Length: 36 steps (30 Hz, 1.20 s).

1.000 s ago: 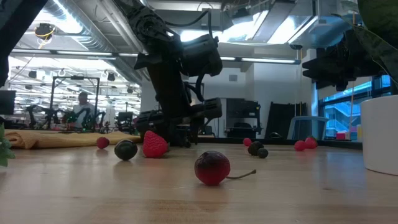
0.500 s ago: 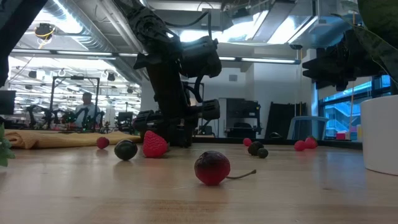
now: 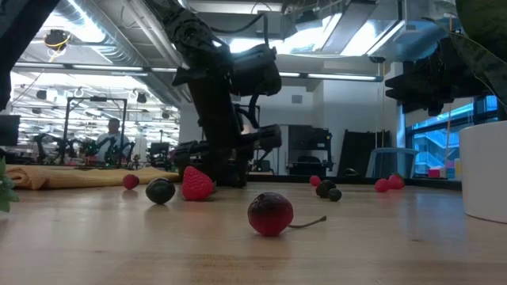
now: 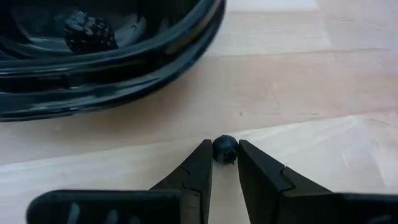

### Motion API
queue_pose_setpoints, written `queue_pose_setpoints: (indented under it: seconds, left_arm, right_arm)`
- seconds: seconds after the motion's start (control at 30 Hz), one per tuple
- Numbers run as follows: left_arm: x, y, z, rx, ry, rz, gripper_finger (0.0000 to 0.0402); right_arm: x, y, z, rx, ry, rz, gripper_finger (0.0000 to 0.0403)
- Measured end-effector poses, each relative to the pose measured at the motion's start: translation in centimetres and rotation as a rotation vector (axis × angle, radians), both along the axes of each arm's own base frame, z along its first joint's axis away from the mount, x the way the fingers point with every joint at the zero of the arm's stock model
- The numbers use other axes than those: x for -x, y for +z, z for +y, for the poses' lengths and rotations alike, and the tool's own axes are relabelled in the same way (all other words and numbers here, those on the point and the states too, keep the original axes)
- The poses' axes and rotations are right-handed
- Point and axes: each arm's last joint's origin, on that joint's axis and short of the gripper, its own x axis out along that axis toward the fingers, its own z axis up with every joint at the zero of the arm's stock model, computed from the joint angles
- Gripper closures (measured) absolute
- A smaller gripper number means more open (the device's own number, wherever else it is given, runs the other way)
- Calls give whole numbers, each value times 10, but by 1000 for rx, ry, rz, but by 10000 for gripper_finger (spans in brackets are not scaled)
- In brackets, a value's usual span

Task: Pick and placing Produce into tupperware
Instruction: Put the top blueberry into the black bin

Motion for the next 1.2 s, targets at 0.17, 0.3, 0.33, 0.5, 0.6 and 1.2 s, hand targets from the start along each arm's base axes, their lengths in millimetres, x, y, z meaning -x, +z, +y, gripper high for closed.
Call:
queue_pose_setpoints:
  seconds: [0.17, 0.3, 0.33, 0.5, 0.6, 1.2]
  left_arm:
    - [-5, 13, -7, 88, -86, 20, 337]
    - [-11, 29, -9, 122, -163, 27, 338]
    - [-14, 34, -9, 116, -176, 22, 338]
    - [-16, 53, -7, 100, -215, 114, 338]
    - [-13, 65, -2, 102, -228, 201, 338]
    - [10, 132, 82, 218, -472, 293, 338]
  right_arm:
    - [0, 0, 0, 0, 0, 0, 215]
    - [0, 0, 0, 0, 0, 0, 215]
    - [0, 0, 0, 0, 1, 0, 215]
    - [0, 0, 0, 0, 1, 0, 215]
    - [0, 0, 0, -2, 1, -1, 215]
    - [0, 0, 0, -4, 0, -1, 215]
